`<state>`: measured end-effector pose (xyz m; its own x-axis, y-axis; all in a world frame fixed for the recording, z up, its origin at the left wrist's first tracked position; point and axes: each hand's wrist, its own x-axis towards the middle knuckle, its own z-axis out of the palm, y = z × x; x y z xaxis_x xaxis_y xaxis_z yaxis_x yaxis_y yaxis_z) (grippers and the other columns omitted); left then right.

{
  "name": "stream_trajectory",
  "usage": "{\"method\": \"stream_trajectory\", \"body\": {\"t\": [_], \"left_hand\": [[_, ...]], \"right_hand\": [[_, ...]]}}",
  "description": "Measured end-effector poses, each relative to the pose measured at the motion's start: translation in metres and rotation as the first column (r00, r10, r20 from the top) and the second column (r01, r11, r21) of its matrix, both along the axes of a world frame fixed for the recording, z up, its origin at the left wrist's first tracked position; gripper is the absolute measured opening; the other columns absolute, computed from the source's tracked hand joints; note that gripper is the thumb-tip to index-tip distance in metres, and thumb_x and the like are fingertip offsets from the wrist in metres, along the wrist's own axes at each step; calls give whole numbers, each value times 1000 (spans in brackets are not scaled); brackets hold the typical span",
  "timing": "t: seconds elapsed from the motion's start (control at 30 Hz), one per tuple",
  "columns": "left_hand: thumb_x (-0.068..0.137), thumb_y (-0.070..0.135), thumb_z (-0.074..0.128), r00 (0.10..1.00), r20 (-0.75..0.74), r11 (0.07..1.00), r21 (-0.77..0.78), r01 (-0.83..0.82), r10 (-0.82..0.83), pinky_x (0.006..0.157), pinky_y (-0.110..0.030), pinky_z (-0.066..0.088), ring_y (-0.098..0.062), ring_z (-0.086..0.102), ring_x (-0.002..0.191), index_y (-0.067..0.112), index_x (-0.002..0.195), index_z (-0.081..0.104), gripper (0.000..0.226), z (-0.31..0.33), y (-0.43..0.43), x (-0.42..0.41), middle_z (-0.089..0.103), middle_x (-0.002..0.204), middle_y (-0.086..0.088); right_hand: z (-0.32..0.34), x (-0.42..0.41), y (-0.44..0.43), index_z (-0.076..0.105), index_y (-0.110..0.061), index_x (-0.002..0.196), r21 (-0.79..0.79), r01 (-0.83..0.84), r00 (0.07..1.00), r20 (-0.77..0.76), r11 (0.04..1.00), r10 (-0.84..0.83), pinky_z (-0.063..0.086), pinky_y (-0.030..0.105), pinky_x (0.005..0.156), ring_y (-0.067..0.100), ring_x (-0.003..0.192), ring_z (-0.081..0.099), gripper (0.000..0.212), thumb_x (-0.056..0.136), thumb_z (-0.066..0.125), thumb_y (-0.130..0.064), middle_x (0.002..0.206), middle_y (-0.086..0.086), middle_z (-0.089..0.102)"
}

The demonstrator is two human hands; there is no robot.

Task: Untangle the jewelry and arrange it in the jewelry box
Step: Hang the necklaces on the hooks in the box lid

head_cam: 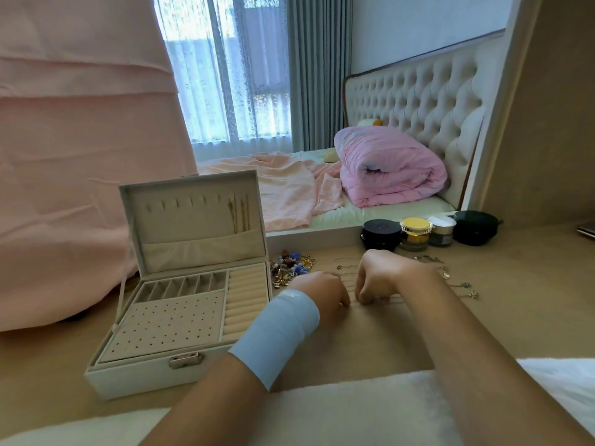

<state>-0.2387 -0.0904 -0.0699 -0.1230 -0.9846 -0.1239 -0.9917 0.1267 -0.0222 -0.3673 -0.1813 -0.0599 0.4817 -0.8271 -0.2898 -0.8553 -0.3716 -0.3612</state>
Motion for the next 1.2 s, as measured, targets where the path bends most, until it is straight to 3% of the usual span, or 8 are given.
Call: {"method": "stream_trajectory", "body": {"t": [0.2, 0.3, 0.4, 0.63, 0.8, 1.0, 1.1, 1.2], "left_hand": [[93, 29, 58, 998, 38, 998, 23, -60, 59, 89, -37, 55, -22, 61, 103, 31, 103, 72, 17, 5, 1, 4, 65, 114, 3], [93, 24, 55, 994, 104, 999, 4, -38, 38, 84, -36, 55, -22, 61, 95, 26, 102, 71, 18, 6, 1, 3, 66, 110, 0], [95, 20, 53, 991, 128, 999, 2, -32, 31, 81, -32, 52, -22, 59, 94, 21, 108, 68, 20, 3, 0, 7, 65, 111, -2], [98, 26, 46, 942, -309, 978, -116, -175, 132, 82, -33, 51, -18, 57, 86, 20, 100, 63, 18, 14, 8, 41, 62, 96, 2], [98, 18, 52, 592, -786, 967, 27, -252, 176, 72, -34, 51, -15, 58, 71, 14, 90, 63, 14, 26, 16, 68, 64, 77, 1], [102, 15, 44, 80, -987, 976, 126, -175, 142, 75, -35, 58, -23, 68, 73, 3, 89, 59, 23, 45, 28, 80, 65, 83, -13], [102, 21, 43, -12, -984, 979, 181, -93, 180, 65, -32, 59, -24, 64, 65, 7, 84, 53, 25, 48, 32, 91, 59, 69, -8], [100, 30, 44, 29, -978, 978, 205, -36, 206, 52, -27, 46, -19, 46, 54, 13, 80, 52, 28, 52, 35, 105, 42, 60, -2]], "right_hand": [[1, 8, 6, 78, -18, 89, 67, -60, 998, 8, 996, 59, 57, 28, 63, 18, 71, 66, 11, 82, 79, -10, 92, 5, 74], [3, 10, 10, 76, -21, 91, 61, -99, 995, -18, 993, 100, 48, 22, 48, 15, 65, 64, 11, 83, 80, -14, 85, 1, 73], [7, 12, 15, 76, -21, 102, 59, -126, 992, -26, 990, 127, 47, 22, 52, 12, 68, 66, 12, 91, 70, -18, 90, -1, 73], [22, 16, 25, 78, -19, 100, 131, -198, 961, 223, 971, 166, 49, 26, 68, 9, 77, 65, 18, 91, 68, -31, 93, -5, 77], [28, 23, 32, 76, -9, 99, 141, -243, 869, 472, 960, 151, 51, 31, 73, 12, 72, 62, 20, 97, 64, -25, 78, 1, 70], [36, 32, 43, 72, -14, 90, 188, -287, 695, 716, 939, 70, 55, 35, 70, 15, 58, 54, 23, 103, 54, -18, 64, 0, 55], [37, 40, 48, 70, -14, 90, 189, -269, 657, 753, 944, 36, 47, 31, 56, 13, 51, 40, 25, 104, 50, -19, 63, -1, 41], [39, 46, 55, 68, -14, 87, 185, -222, 635, 773, 957, -2, 27, 26, 48, 12, 50, 29, 25, 104, 51, -20, 62, -1, 33]]}}
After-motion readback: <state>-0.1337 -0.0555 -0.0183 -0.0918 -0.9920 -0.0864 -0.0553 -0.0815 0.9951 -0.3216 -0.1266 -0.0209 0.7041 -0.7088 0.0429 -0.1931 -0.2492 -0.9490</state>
